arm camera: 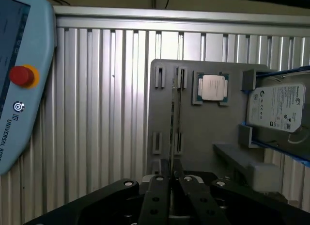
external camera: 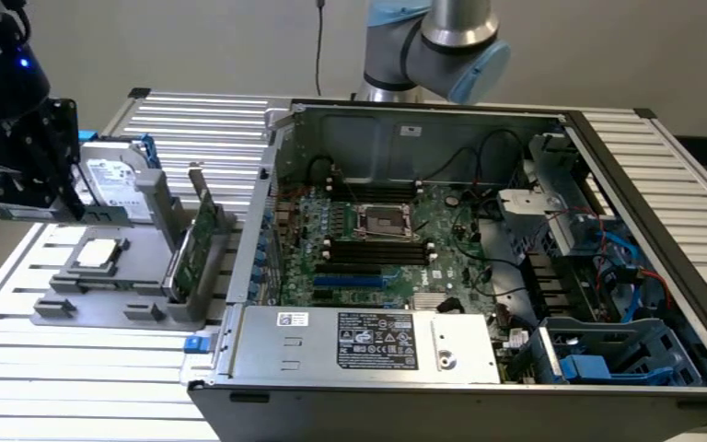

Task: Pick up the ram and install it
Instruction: 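Pick up the ram and move it above insertion slot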

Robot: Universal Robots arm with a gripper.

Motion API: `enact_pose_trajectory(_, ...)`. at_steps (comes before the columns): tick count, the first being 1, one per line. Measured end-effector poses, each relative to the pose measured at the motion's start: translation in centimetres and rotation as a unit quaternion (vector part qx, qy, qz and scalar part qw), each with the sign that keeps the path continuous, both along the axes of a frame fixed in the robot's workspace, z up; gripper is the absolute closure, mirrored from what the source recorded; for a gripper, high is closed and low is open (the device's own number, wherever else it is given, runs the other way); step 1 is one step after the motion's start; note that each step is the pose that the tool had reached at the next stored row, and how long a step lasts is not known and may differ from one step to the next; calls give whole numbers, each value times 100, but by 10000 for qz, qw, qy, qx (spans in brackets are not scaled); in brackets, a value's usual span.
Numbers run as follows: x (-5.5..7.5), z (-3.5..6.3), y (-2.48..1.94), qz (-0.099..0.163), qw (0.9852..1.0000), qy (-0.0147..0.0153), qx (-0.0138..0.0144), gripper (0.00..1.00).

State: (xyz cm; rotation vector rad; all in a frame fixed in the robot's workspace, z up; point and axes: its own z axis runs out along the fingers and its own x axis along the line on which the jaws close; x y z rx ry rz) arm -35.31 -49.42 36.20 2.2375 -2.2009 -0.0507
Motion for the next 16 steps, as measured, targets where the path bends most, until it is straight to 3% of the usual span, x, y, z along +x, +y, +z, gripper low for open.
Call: enact_pose_trajectory(16, 722, 470, 0, 0, 9999, 119, 9, 86)
